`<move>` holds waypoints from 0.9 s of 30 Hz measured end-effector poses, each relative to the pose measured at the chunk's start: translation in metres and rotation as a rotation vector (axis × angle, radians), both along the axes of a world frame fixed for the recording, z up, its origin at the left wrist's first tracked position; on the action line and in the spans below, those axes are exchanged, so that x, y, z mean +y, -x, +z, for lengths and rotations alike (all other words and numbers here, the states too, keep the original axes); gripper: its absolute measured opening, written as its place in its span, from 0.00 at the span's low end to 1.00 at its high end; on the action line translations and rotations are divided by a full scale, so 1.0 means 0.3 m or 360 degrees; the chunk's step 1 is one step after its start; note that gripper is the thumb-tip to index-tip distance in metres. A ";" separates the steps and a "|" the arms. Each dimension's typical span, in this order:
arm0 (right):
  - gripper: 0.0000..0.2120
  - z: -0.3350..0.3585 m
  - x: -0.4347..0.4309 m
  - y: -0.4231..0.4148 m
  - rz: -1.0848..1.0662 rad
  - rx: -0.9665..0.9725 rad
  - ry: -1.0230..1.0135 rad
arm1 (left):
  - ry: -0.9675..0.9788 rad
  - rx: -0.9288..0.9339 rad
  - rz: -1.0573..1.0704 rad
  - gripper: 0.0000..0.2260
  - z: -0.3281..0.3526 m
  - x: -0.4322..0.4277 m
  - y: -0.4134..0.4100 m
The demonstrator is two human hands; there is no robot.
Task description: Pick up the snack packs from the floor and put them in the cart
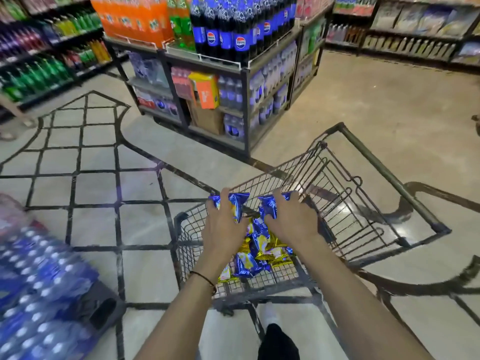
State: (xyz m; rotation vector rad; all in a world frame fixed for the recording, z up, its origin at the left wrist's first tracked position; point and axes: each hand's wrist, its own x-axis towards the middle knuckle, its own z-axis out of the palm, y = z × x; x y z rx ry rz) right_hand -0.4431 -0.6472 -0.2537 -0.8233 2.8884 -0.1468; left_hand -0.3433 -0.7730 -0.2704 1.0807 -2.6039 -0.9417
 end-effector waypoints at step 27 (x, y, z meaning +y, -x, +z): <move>0.34 -1.251 -0.464 0.660 0.0371 -0.0556 -0.0478 | -0.0253 -0.0728 0.0698 0.35 -1.136 -0.359 0.450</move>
